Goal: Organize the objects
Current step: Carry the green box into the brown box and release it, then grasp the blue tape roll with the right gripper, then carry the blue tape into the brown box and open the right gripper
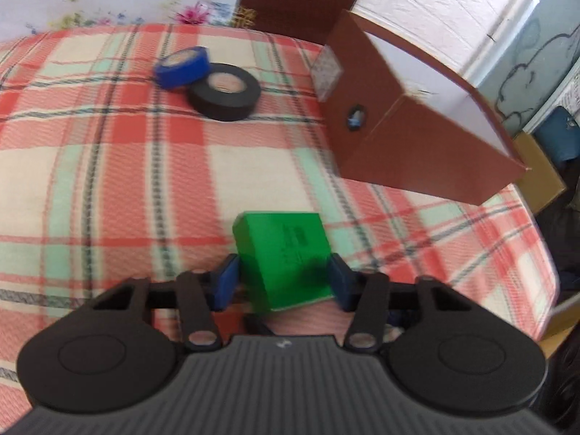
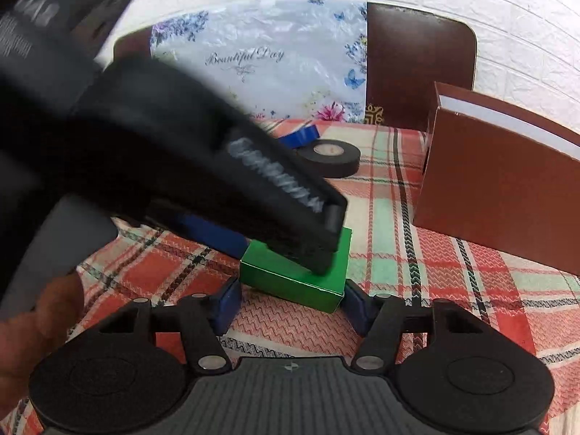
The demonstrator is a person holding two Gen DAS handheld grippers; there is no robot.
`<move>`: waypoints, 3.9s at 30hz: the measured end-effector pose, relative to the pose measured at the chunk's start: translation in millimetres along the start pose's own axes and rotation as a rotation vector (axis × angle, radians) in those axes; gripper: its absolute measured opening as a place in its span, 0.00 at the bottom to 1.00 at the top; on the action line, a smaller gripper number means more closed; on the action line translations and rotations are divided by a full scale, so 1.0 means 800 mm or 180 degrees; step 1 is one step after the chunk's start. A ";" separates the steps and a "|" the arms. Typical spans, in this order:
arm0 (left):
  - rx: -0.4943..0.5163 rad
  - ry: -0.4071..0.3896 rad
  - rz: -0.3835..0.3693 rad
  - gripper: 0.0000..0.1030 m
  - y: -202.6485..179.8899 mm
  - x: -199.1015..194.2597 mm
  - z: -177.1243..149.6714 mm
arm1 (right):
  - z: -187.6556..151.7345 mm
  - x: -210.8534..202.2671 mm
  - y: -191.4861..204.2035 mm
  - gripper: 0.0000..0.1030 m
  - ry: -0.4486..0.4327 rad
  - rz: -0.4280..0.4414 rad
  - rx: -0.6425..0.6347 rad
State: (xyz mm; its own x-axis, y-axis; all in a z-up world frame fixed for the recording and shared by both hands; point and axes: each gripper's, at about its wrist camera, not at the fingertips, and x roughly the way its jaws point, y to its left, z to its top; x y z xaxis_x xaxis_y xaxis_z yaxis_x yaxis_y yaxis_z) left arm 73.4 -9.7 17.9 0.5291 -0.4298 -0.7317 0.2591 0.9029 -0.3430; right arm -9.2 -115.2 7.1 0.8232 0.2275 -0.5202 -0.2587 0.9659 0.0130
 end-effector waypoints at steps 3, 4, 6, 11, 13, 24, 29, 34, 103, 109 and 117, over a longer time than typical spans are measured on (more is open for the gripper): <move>0.0169 -0.0150 -0.0082 0.52 -0.026 -0.015 0.015 | 0.008 -0.020 -0.008 0.56 -0.0342 -0.0177 -0.0034; 0.0221 -0.0211 -0.0119 0.52 -0.036 -0.022 0.023 | 0.012 -0.027 -0.011 0.56 -0.0461 -0.0262 -0.0068; 0.0365 -0.0330 -0.0184 0.52 -0.060 -0.031 0.039 | 0.023 -0.038 -0.020 0.57 -0.0676 -0.0427 -0.0093; 0.0713 -0.0529 -0.0301 0.53 -0.118 -0.030 0.081 | 0.056 -0.046 -0.064 0.57 -0.0944 -0.0700 -0.0026; 0.0812 -0.0574 -0.0300 0.53 -0.135 -0.022 0.095 | 0.068 -0.041 -0.084 0.57 -0.0968 -0.0750 0.0013; 0.0997 -0.0597 0.0071 0.64 -0.157 0.048 0.148 | 0.101 0.031 -0.139 0.71 -0.0841 -0.0975 -0.0049; 0.0990 -0.0681 0.0070 0.64 -0.154 0.030 0.137 | 0.091 0.011 -0.133 0.72 -0.0945 -0.0958 0.0041; 0.1024 -0.0746 0.0112 0.65 -0.158 0.008 0.118 | 0.071 -0.020 -0.126 0.76 -0.1014 -0.1021 0.0251; -0.0179 -0.1127 0.1398 0.97 0.159 -0.024 -0.001 | 0.100 0.151 0.025 0.54 -0.0052 -0.0011 -0.0764; -0.0188 -0.1129 0.1359 0.98 0.162 -0.026 -0.001 | 0.016 0.026 -0.026 0.54 0.0092 -0.0041 -0.0211; -0.0208 -0.0787 0.1051 0.94 0.115 -0.029 0.000 | -0.016 -0.022 -0.060 0.79 0.0120 -0.0366 -0.0004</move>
State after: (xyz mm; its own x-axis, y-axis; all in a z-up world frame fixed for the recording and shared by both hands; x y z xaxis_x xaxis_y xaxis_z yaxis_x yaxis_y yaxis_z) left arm 84.6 83.7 3.3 0.7554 -0.0988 -0.6478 -0.0046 0.9878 -0.1559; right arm -17.5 -167.5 5.0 0.8279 0.1102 -0.5500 -0.1643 0.9852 -0.0498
